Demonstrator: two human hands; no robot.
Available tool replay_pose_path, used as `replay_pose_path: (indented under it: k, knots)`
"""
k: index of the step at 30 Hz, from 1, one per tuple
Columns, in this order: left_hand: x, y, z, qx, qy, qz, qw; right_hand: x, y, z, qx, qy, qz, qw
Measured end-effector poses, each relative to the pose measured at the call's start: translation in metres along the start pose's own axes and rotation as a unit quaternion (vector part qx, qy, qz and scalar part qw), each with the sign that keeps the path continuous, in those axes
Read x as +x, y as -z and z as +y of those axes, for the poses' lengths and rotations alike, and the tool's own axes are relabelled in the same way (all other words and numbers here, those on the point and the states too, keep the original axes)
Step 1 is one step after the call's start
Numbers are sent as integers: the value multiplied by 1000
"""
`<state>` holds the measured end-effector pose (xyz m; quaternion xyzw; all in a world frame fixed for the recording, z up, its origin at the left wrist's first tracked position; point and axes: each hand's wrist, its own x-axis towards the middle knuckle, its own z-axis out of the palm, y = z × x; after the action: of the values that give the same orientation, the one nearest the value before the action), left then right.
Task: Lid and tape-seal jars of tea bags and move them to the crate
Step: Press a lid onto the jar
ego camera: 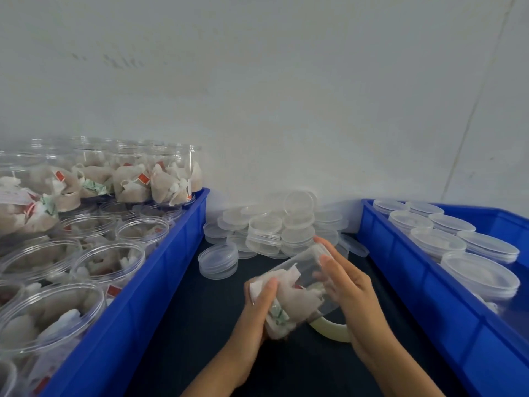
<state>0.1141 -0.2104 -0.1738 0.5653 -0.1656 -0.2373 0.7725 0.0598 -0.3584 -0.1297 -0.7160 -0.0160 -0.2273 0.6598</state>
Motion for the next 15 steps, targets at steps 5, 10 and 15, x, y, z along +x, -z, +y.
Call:
replay_pose_path:
  k: [5,10,15]
  knots:
    - [-1,8,4,19,17,3,1000,-3,3,8,-27,-55,-53,997]
    - [1,15,16,-103,168,-118,973,-7,10,-1,-54,70,-78,993]
    - [6,23,5,-166,130,-84,974,-6,-6,7,-11,89,-32,995]
